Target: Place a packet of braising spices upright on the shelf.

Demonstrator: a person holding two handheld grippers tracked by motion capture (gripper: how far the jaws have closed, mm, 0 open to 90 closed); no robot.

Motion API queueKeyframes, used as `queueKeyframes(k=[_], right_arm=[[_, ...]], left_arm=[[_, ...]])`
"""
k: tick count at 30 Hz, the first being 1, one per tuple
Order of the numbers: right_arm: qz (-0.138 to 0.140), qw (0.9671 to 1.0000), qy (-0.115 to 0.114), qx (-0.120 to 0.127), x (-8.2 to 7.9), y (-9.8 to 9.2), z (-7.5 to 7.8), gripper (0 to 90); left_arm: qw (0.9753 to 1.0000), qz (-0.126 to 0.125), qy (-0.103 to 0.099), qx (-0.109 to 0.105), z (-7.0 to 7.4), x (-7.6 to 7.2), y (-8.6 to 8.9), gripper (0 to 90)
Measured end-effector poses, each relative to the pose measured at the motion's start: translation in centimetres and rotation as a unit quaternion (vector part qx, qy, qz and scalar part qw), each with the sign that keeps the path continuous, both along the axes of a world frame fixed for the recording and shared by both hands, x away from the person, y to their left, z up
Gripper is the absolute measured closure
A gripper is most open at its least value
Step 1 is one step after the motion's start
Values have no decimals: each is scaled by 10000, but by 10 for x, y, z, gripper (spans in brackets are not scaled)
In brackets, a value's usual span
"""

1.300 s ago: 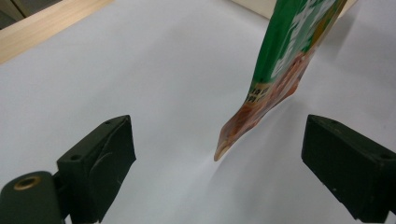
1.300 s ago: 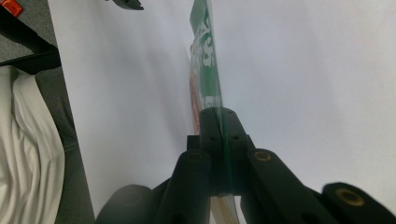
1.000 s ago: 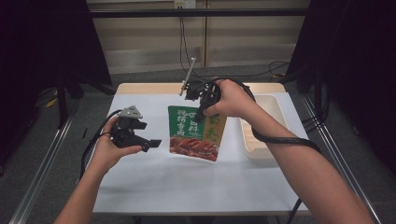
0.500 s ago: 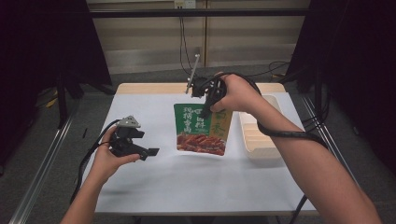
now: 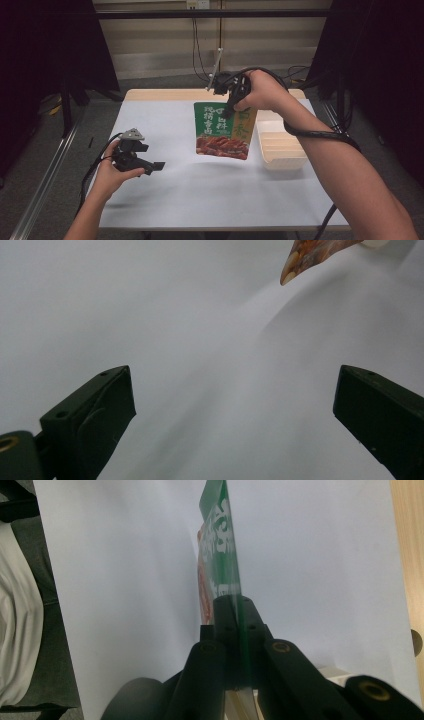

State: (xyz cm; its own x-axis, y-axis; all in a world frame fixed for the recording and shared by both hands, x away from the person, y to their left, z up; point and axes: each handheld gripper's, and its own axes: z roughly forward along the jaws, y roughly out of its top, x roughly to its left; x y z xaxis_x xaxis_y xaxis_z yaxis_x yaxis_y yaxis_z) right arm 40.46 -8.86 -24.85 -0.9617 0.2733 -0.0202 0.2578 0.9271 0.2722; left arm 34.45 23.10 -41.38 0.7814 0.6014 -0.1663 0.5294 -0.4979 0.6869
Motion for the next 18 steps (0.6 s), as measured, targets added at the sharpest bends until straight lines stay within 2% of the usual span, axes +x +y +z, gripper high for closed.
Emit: queueKeyframes(k=[1,2,6,9,11,14,18], right_arm=[[-5,10000,-7,-14,1,-1,0,900],[-10,10000,1,-13,2,-2,1,900],[-17,10000,-23,-42,6,-4,3,900],[-33,10000,-43,4,10,-8,6,900],[26,10000,-32,-30,12,-10,8,900],[-82,10000,-44,-10,17,-15,13,900],[-44,9999,-89,-109,22,-20,18,900]], left_arm=[[10000,0,0,0,0,0,0,32],[9999,-5,88,55,-3,0,1,32],[9999,18,138,58,-6,0,2,32],[9999,-8,129,-3,-7,-1,2,38],[9999,-31,124,31,-8,-2,1,38],[9998,-48,168,123,-10,-3,-1,38],[9998,-72,170,125,-11,-3,-2,42]])
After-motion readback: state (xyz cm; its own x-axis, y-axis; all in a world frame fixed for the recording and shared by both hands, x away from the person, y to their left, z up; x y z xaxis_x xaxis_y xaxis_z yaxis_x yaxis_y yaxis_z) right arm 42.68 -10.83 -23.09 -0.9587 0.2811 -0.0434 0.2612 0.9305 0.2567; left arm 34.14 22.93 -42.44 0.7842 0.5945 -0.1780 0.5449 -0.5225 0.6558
